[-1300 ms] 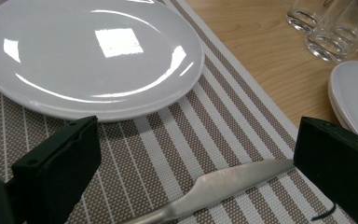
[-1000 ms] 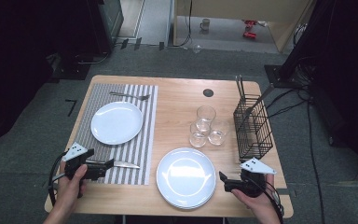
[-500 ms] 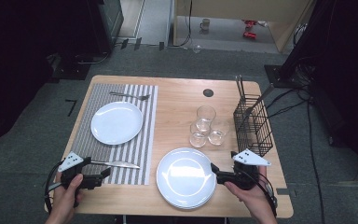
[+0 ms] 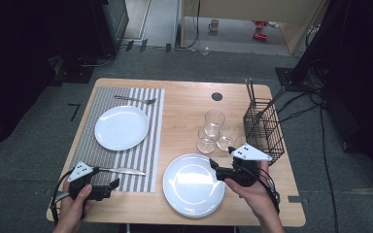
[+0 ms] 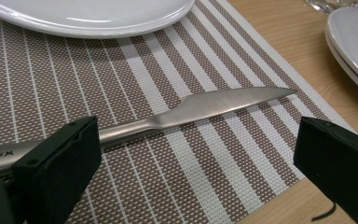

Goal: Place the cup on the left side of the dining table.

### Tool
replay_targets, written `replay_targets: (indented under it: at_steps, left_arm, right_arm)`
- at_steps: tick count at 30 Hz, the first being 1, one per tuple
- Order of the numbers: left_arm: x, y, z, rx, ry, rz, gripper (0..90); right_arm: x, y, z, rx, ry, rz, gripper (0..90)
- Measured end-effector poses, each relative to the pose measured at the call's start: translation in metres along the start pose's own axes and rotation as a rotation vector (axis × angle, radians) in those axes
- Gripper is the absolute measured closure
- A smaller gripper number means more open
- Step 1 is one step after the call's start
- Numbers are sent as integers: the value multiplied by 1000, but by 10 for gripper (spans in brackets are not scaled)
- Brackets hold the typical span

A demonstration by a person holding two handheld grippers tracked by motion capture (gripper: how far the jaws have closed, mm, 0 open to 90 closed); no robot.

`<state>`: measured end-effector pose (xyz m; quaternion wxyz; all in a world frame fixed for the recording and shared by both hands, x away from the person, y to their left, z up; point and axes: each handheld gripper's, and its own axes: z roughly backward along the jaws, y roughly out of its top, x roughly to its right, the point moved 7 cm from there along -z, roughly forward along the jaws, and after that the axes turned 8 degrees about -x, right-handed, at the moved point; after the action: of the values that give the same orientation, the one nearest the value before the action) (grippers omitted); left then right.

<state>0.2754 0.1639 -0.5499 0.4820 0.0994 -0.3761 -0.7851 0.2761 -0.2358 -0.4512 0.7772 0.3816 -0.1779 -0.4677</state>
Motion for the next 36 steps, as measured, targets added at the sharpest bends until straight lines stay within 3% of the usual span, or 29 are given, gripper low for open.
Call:
replay_targets:
  at_steps: [6, 9, 13, 17, 21, 26, 31, 36]
  left_arm:
    - [1, 1, -1, -1, 2, -3, 11]
    - [2, 1, -3, -6, 4, -7, 11]
    - [4, 0, -5, -8, 2, -13, 11]
    - [3, -2, -5, -11, -1, -17, 11]
    - [0, -4, -3, -10, -2, -4, 11]
    - [-3, -6, -2, -9, 2, -1, 11]
    - [-3, -6, 0, -1, 0, 0, 11]
    - [-3, -7, -1, -5, 0, -3, 11]
  right_arm:
    - [-5, 9, -9, 7, 6, 5, 253]
    - [-6, 14, -24, 7, 10, -2, 366]
    - [-7, 18, -37, -4, 3, -14, 413]
    - [-5, 26, -52, -4, 34, -96, 520]
    - [-1, 31, -66, -18, 19, -101, 531]
    - [3, 31, -83, -36, 9, -92, 628]
    - [4, 26, -97, -63, 19, -75, 638]
    - [2, 28, -101, -58, 25, -70, 632]
